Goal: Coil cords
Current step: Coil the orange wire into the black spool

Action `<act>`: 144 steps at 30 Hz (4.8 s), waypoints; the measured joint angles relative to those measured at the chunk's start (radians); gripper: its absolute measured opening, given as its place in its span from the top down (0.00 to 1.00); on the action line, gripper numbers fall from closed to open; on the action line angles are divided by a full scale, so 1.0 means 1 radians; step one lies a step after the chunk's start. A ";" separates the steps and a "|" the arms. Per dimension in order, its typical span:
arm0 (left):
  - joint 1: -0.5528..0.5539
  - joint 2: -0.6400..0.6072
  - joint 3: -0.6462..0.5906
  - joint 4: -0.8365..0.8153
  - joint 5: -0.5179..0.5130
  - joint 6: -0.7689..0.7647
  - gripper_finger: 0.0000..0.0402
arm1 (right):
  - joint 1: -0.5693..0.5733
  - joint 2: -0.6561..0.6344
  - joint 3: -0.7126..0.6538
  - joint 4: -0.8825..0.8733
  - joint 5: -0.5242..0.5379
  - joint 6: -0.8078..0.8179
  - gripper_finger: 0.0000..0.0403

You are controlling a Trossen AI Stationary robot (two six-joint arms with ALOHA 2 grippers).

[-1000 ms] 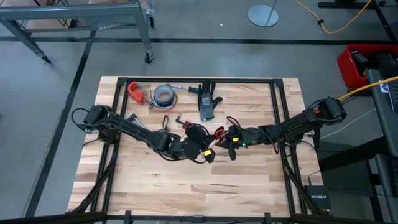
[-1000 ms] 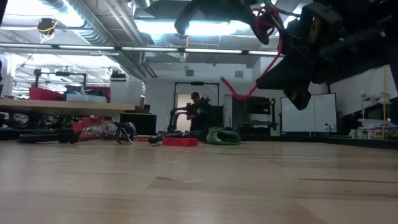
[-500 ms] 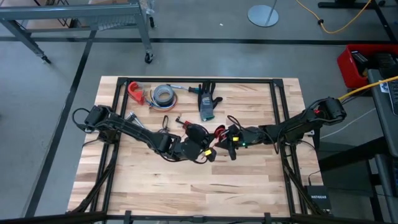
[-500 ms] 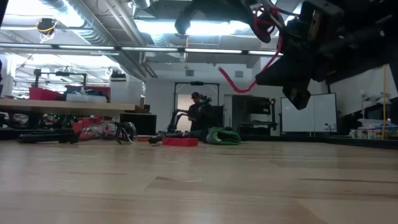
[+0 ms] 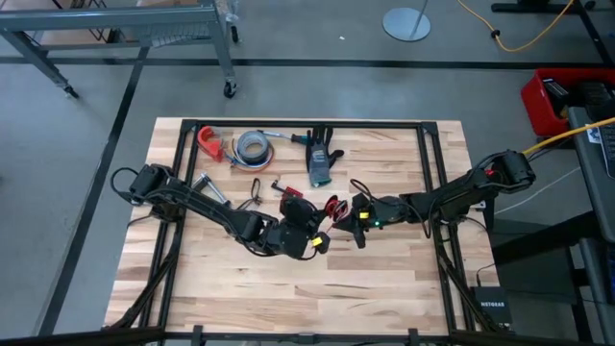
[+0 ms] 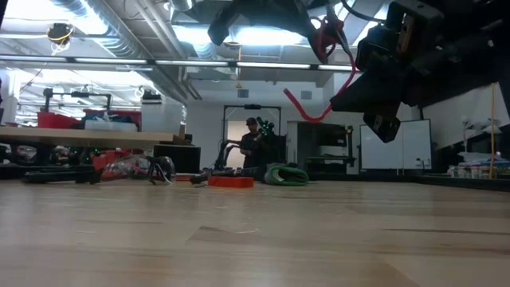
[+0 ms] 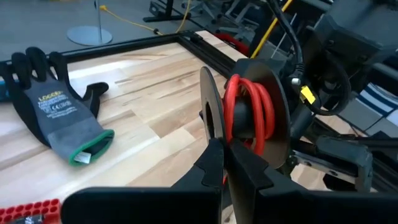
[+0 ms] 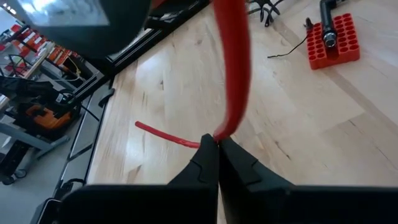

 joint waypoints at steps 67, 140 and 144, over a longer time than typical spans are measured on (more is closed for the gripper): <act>-0.015 0.000 -0.098 0.000 -0.083 -0.138 1.00 | 0.000 0.072 0.206 -0.044 -0.047 -0.032 1.00; -0.152 -0.071 -0.139 -0.495 -0.101 -0.227 1.00 | -0.085 0.068 0.206 0.016 -0.408 -0.034 0.51; -0.189 -0.093 -0.139 -0.504 -0.093 -0.214 1.00 | -0.121 0.068 0.206 0.019 -0.430 -0.034 0.51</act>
